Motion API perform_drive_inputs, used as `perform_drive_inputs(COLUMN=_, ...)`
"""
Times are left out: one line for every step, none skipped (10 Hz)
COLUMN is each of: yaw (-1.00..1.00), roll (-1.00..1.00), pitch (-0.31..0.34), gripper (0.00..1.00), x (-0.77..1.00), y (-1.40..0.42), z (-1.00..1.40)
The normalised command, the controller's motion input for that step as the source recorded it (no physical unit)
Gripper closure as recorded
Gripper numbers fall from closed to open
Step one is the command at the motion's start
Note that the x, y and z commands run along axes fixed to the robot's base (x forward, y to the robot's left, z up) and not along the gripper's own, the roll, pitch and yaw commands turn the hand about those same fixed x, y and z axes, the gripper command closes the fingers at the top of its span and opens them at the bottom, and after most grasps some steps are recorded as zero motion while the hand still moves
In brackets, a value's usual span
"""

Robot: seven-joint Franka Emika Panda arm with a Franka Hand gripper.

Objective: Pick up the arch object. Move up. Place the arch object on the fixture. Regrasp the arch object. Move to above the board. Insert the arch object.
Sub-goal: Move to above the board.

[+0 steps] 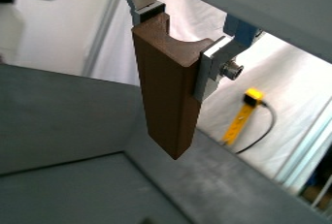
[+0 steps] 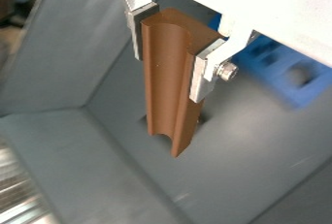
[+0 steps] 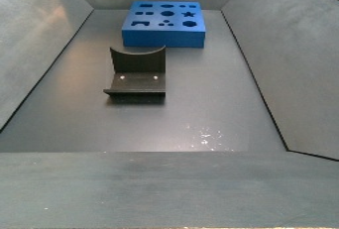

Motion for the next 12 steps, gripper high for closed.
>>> perform_drive_inputs(yaw=-0.05, roll=-1.00, pitch=-0.109, gripper=1.00, x=-0.78, y=-1.00, z=0.06)
perform_drive_inputs(yaw=-0.05, roll=-1.00, pitch=-0.134, gripper=1.00, x=-0.86, y=-1.00, z=0.07)
perform_drive_inputs(yaw=-0.05, roll=-1.00, pitch=-0.149, gripper=1.00, x=-0.92, y=-0.98, z=0.07)
perform_drive_inputs(yaw=-0.04, roll=-1.00, pitch=-0.171, gripper=1.00, x=-0.63, y=-0.56, z=0.04)
perform_drive_inputs(yaw=-0.05, roll=-1.00, pitch=-0.181, gripper=1.00, x=-0.49, y=-0.37, z=0.03)
perform_drive_inputs(yaw=-0.06, roll=-1.00, pitch=-0.189, gripper=1.00, x=-0.29, y=-0.12, z=0.02)
perform_drive_inputs(yaw=-0.06, roll=-1.00, pitch=-0.205, gripper=1.00, x=-0.22, y=-0.04, z=0.01)
perform_drive_inputs(yaw=-0.06, roll=-1.00, pitch=-0.240, gripper=1.00, x=-0.17, y=0.03, z=0.00)
perform_drive_inputs(yaw=-0.07, roll=-1.00, pitch=-0.262, gripper=1.00, x=-0.16, y=0.04, z=0.00)
perform_drive_inputs(yaw=-0.04, roll=-0.71, pitch=-0.237, gripper=1.00, x=-0.14, y=0.06, z=0.00)
perform_drive_inputs(yaw=-0.03, roll=-0.56, pitch=-0.215, gripper=1.00, x=-0.13, y=0.06, z=0.00)
perform_drive_inputs(yaw=-0.02, roll=-0.39, pitch=-0.177, gripper=1.00, x=-0.11, y=0.04, z=0.00)
